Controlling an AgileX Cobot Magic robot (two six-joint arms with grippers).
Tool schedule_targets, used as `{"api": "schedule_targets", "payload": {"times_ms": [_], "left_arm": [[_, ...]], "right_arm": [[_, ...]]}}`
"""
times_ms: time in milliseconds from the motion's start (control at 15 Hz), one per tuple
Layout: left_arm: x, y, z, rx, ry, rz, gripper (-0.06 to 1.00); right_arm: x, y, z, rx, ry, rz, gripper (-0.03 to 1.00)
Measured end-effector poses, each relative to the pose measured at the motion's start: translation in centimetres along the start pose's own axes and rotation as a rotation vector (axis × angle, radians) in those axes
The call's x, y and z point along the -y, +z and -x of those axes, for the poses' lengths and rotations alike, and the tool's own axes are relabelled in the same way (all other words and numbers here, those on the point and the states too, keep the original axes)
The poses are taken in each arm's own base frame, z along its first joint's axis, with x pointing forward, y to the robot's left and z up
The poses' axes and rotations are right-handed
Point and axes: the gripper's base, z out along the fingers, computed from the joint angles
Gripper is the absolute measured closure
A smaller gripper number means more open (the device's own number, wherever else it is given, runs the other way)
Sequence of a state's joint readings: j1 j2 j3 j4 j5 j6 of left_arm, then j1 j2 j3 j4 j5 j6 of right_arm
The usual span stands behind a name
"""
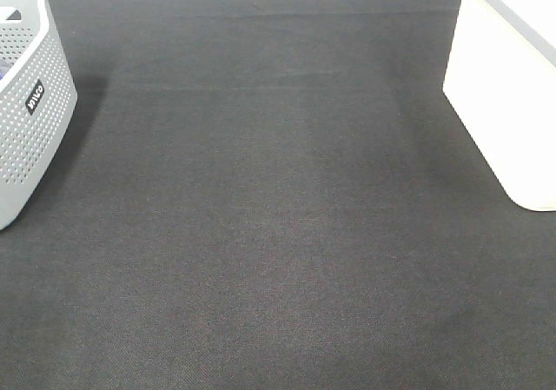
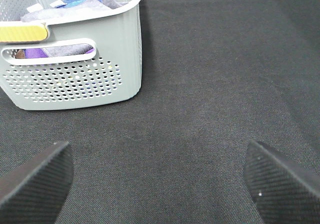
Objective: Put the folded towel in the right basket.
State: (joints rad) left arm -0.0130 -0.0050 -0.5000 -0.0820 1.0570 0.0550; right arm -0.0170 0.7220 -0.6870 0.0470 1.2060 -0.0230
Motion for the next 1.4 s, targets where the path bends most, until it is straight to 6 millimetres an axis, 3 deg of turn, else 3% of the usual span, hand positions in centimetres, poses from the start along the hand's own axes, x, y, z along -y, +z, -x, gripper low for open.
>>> {"api": "schedule_targets", "payload": {"times_ms": [267,667,1400], "left_arm": [[0.0,0.0,0.0,0.000,0.000,0.000,0.07],[0.0,0.0,0.0,0.000,0.000,0.000,0.07],[0.0,0.0,0.0,0.000,0.000,0.000,0.07]], "right_arm": [[0.0,-0.2,-4.8,0.257,-0.028,-0.006,0.26],[-0.4,-3.0,-9.7,0.652,-0.089,-0.001,0.26],[-0.4,-3.3,-10.2,0.688,-0.091,-0.001,0.26]]}}
